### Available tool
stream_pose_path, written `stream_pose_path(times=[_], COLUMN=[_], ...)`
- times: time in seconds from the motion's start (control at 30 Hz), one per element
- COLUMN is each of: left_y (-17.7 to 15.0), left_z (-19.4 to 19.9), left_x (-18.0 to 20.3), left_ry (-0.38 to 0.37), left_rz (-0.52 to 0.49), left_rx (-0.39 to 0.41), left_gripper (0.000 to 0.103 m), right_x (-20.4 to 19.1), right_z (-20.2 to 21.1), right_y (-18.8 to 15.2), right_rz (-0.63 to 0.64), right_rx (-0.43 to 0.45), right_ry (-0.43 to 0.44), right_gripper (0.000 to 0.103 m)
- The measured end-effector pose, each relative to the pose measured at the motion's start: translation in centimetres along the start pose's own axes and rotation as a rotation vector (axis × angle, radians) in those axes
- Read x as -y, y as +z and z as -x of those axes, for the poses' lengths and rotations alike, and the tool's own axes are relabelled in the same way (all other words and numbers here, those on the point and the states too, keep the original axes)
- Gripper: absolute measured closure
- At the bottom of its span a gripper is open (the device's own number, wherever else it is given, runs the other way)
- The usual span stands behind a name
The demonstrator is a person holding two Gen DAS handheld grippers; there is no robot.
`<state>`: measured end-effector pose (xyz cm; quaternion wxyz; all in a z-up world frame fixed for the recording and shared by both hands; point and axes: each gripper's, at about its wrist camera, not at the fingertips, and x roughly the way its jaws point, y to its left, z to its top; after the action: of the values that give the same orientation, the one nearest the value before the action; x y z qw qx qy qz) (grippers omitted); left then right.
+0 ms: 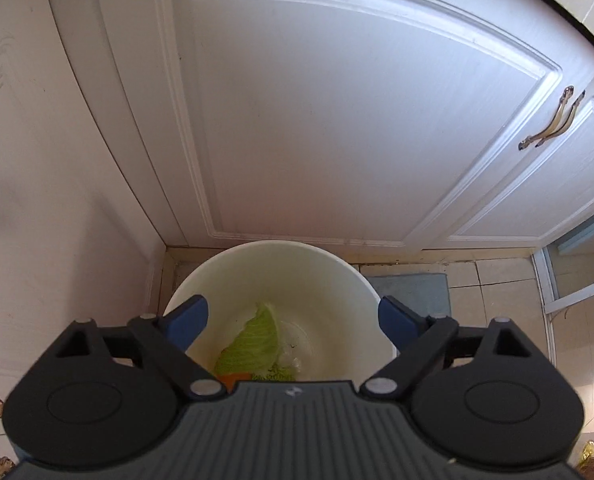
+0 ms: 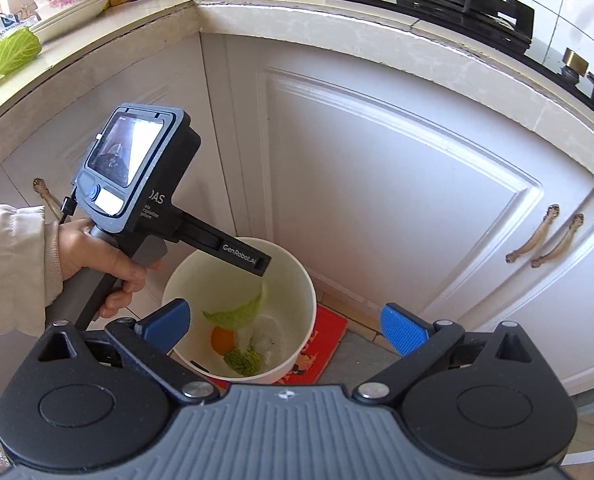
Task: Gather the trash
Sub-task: 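Open the left tool over the bin while the right tool releases the orange peel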
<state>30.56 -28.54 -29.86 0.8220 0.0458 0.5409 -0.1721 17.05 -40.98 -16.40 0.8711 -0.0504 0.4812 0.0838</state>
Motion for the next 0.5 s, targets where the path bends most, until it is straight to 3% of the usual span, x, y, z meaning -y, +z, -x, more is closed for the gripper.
stream_pose_path(times=[0.27, 0.5], left_y=[0.3, 0.3], left_z=[3.9, 10.8], left_x=[0.4, 0.8], left_ry=[0.025, 0.015], left_rz=[-0.04, -0.092], left_rx=[0.08, 0.178], left_gripper=[0.011, 0.011], right_x=[-0.3, -1.3], right_z=[0.5, 3.0], right_y=[0.2, 1.4], right_rz=[0.046, 0.13], right_rx=[0.014, 0.059], right_ry=[-0.039, -0.048], right_gripper=[0.0, 0.0])
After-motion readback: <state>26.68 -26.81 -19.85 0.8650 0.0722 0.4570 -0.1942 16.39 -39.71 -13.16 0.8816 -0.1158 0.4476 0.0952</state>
